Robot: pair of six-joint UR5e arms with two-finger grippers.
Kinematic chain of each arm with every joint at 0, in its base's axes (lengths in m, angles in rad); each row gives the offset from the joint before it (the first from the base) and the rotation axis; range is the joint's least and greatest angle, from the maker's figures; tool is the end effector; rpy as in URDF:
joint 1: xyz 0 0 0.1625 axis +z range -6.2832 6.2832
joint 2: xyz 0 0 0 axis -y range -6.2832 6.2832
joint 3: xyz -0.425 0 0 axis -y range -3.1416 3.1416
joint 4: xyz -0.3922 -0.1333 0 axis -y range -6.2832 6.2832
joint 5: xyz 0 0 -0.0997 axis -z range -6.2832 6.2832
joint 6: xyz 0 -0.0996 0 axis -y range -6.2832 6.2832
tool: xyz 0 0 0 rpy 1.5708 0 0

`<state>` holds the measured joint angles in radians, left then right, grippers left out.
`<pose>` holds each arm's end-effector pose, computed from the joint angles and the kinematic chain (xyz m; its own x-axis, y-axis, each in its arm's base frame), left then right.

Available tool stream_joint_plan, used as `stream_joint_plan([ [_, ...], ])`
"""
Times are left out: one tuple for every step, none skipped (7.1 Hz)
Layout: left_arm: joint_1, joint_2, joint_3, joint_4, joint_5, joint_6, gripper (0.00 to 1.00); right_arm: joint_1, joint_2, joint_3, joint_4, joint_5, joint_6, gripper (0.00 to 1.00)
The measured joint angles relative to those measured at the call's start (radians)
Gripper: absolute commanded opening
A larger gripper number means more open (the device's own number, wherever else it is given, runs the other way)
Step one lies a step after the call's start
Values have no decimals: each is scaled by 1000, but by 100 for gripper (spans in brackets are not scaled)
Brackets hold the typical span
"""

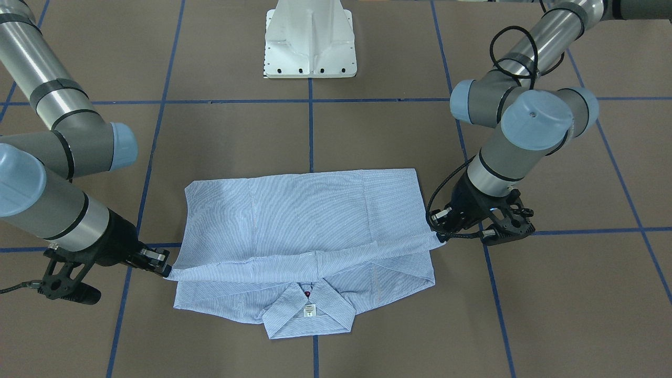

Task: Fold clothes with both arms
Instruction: 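Lay the hem over the collar edge with both grippers, then open both grippers and raise them off the folded shirt, then lower the right gripper to the folded shirt's nearest corner and grasp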

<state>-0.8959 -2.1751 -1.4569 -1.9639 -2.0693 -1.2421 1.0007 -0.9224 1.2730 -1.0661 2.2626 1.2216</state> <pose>0.3819 -0.6144 0.3059 0.5220 -0.1985 -0.8295 0.3025 0.9524 -0.0376 -0.3451 -0.6676 0.3416 0.4656 0.2380 0.8524 -0.2439 0.9604 -0.1350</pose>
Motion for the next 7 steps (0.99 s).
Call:
stream_joint_plan([
  [0, 0, 0, 0, 0, 1, 29, -5, 6, -1, 0, -5, 0, 41],
  [1, 0, 1, -1, 0, 1, 92, -8, 9, -3, 0, -9, 1, 99],
  [1, -1, 2, -2, 1, 2, 99, -9, 10, -4, 0, -10, 2, 100],
  [1, -4, 1, 0, 2, 3, 100, -9, 10, -4, 0, -10, 0, 100],
  [1, -7, -1, 2, 4, 3, 99, -6, 8, -4, -1, -9, -13, 100],
  [1, -6, -7, 5, 4, 3, 99, -2, -3, 7, -1, 0, -35, 100],
  [0, -5, -25, 10, 2, 2, 99, 1, -42, 55, -1, 18, -45, 100],
])
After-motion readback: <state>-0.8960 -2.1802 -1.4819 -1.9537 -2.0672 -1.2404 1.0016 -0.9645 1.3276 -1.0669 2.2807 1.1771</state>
